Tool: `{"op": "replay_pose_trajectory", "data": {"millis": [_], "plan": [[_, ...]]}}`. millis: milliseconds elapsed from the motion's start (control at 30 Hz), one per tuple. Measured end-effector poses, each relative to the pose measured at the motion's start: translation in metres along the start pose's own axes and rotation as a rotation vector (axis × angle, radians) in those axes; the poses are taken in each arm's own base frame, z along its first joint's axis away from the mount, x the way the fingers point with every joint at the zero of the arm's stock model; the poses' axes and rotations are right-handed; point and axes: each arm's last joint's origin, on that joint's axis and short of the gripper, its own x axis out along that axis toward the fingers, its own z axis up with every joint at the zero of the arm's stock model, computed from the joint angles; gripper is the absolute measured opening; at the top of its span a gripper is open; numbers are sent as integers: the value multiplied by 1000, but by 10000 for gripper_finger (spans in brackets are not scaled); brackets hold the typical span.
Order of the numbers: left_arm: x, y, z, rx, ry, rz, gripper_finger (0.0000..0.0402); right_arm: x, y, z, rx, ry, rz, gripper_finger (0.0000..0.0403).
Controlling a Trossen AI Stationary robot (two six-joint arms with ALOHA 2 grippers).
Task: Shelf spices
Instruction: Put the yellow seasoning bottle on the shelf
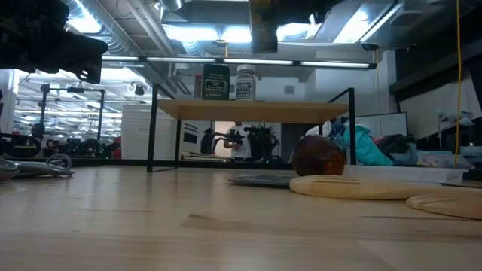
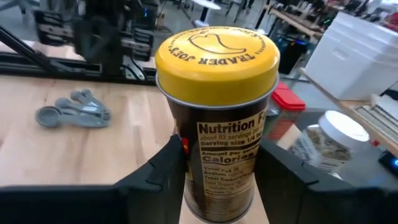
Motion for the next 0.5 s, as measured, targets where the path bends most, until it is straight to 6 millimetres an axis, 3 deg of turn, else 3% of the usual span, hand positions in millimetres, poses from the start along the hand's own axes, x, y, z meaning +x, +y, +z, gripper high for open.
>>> {"op": "replay_pose_trajectory", "data": {"millis": [267,500], "plan": [[0,0,0,0,0,0,1,25,-74,-14,43,8,105,162],[0,0,0,0,0,0,1,29,-107,-24,83,6,189,162]]}}
